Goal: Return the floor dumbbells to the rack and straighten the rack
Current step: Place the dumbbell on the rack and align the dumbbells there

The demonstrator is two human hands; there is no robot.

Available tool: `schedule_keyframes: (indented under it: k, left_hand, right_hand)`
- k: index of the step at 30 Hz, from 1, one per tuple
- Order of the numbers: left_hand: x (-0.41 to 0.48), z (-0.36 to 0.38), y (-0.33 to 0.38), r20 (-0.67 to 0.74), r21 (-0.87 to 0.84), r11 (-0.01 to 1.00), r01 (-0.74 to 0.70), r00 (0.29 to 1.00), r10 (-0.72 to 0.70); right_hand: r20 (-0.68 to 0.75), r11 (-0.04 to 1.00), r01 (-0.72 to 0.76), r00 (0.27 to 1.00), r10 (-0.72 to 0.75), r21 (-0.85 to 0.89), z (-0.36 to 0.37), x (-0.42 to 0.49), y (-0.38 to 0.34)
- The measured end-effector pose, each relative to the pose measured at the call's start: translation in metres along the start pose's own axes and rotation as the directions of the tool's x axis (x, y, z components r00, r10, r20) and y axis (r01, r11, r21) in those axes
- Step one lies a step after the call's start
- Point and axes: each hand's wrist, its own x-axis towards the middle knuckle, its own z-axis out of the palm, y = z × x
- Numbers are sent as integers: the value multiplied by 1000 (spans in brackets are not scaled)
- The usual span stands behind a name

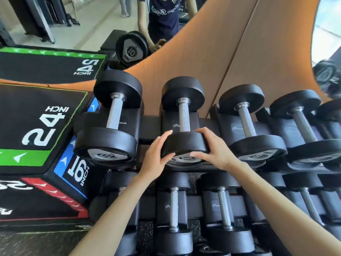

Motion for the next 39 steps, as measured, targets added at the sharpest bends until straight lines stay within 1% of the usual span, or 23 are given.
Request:
schedule_keyframes:
  k: [2,4,7,9,12,14,16,19,22,24,26,28,29,31,32,33,36,37,39]
  left_hand:
    - [0,0,-2,42,-67,997,40,998,-37]
    - [4,-3,-6,75,-125,990,60,996,-51]
    - [5,-5,-11,103,-268,961,65,994,-38]
    - [7,0,-6,70,-312,949,37,997,-16]
    - [16,15,3,-50,-259,965,-33,999,21]
    - [20,23,3,-127,-207,973,-103,989,78]
    - [22,26,-1,-159,-182,973,-139,981,110]
    - [22,23,-1,-157,-171,974,-150,980,123]
    - [25,19,4,-100,-91,982,-163,983,154]
    - [28,13,11,-39,49,978,-201,978,203]
    - [33,7,20,42,226,938,-264,964,261]
    - [40,7,30,85,376,868,-324,945,316]
    - [43,8,35,95,424,838,-345,937,337]
    - [48,11,41,114,463,807,-367,927,357]
    - [49,10,44,118,463,806,-369,927,356]
    - [49,9,44,119,455,814,-362,930,347]
    - [45,3,40,95,369,880,-298,954,283]
    - [42,2,38,88,301,913,-274,962,259]
    - [35,0,33,59,109,973,-205,978,200]
  right_hand:
    - [44,998,44,998,-43,-36,-3,11,-10]
    - [16,998,49,999,-48,-39,1,15,-17]
    - [-169,996,85,981,-90,-34,14,13,-17]
    - [-258,993,114,959,-113,-8,19,12,-11]
    - [-300,991,107,951,-77,83,18,8,0]
    - [-334,985,124,940,-76,124,19,5,6]
    - [-373,973,129,927,-50,189,24,4,9]
    - [-426,952,125,905,6,279,31,3,14]
    - [-427,922,92,900,84,375,36,3,19]
    - [-468,891,96,873,139,444,43,0,25]
    - [-513,876,103,840,177,471,53,-3,33]
    - [-556,874,110,807,199,473,62,-4,39]
    - [-562,855,116,796,224,506,66,-5,44]
    - [-568,825,90,767,300,558,72,-7,52]
    - [-555,825,65,769,317,561,72,-8,53]
    - [-528,830,34,786,322,557,69,-7,52]
    - [-423,881,-25,871,251,472,58,-9,44]
    - [-382,905,-50,895,228,422,53,-11,41]
    - [-308,954,-69,937,162,291,43,-16,36]
